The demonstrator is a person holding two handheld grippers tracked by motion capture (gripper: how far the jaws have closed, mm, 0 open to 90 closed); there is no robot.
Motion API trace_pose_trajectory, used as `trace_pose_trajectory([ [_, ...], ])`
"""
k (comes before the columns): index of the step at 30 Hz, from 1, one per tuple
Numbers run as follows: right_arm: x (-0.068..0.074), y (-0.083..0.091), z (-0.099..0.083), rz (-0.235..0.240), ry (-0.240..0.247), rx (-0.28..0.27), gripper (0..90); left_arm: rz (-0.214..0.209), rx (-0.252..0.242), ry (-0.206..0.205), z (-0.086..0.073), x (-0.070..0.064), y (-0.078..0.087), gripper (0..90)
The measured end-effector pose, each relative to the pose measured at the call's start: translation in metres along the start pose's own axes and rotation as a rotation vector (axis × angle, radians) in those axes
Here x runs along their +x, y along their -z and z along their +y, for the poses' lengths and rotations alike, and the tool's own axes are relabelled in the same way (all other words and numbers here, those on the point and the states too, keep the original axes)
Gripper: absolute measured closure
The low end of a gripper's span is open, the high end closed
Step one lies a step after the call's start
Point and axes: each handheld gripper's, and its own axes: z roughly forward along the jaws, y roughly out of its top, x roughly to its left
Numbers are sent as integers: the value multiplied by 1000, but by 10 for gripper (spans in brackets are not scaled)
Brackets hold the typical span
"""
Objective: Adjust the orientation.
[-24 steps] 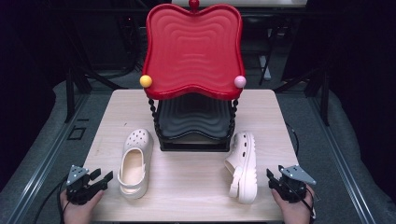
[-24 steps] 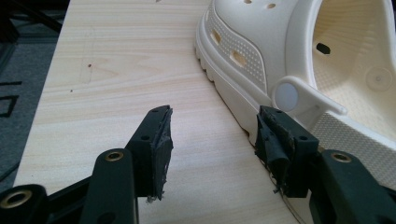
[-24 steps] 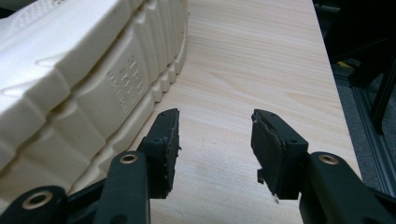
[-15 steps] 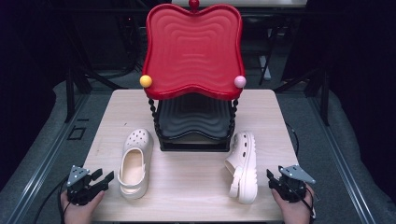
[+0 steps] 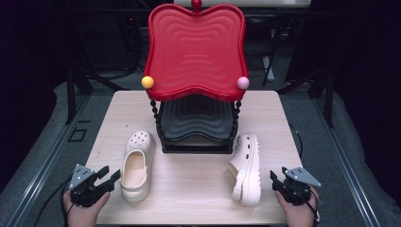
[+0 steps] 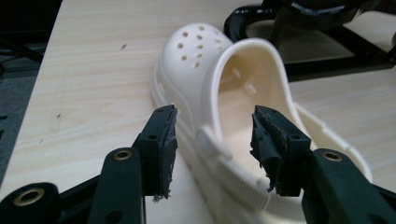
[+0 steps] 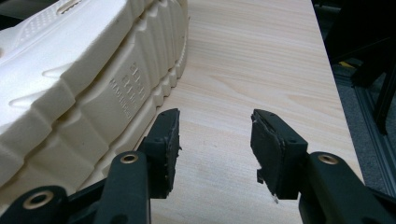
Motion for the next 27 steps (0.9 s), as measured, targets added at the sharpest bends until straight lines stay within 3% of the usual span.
trace_pose_trajectory([
  [3,-2,-2,-1,6,-24,8,518,22,32,-32,10,-3,-20,557],
  [9,-4,-1,-2,7,-40,-9,515,48,89,-41,12,-5,-46,620],
  [15,-5,-2,-2,19,-54,5,514,71,81,-89,14,-9,-57,640],
  [17,-5,-2,-2,33,-60,13,509,99,80,-112,16,-9,-62,654],
  [20,-5,-4,-3,41,-60,17,508,107,75,-120,18,-9,-63,695],
  [27,-7,-4,-3,46,-75,12,505,145,101,-188,25,-14,-70,726],
])
